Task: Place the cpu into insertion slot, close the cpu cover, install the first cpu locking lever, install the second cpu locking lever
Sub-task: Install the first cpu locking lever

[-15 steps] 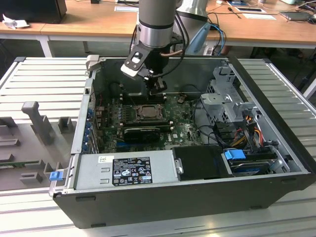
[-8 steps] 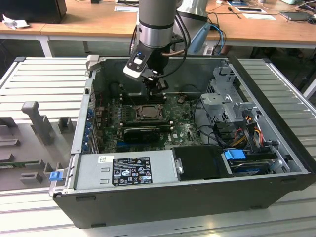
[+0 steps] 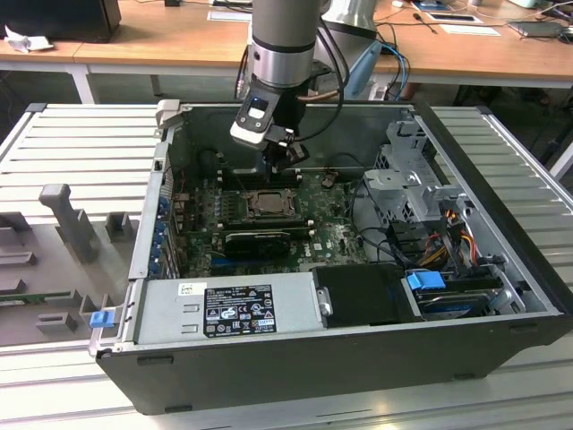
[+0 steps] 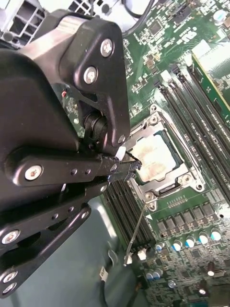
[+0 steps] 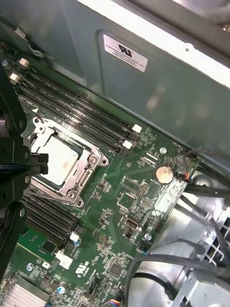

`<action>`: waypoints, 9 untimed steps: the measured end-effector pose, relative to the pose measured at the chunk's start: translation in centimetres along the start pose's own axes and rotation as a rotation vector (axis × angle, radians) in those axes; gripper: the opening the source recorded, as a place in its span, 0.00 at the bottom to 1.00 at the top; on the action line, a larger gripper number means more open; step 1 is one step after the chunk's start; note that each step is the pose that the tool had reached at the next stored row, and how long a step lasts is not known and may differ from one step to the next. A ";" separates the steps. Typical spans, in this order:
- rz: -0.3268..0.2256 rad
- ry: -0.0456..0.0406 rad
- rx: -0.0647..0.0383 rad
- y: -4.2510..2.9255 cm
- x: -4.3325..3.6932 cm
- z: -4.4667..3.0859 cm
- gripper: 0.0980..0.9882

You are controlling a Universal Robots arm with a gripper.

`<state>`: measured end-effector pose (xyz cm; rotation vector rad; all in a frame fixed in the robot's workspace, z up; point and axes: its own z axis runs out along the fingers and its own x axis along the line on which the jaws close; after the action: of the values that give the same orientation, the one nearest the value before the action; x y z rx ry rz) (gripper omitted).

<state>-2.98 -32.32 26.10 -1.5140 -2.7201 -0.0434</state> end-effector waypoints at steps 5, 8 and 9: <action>-0.083 0.0009 0.003 0.00 0.00 0.00 0.01; -0.123 0.0013 0.005 0.00 0.00 0.00 0.01; -0.139 0.0015 0.005 0.00 0.00 0.00 0.01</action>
<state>-2.98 -32.32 26.10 -1.3199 -2.8174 -0.0403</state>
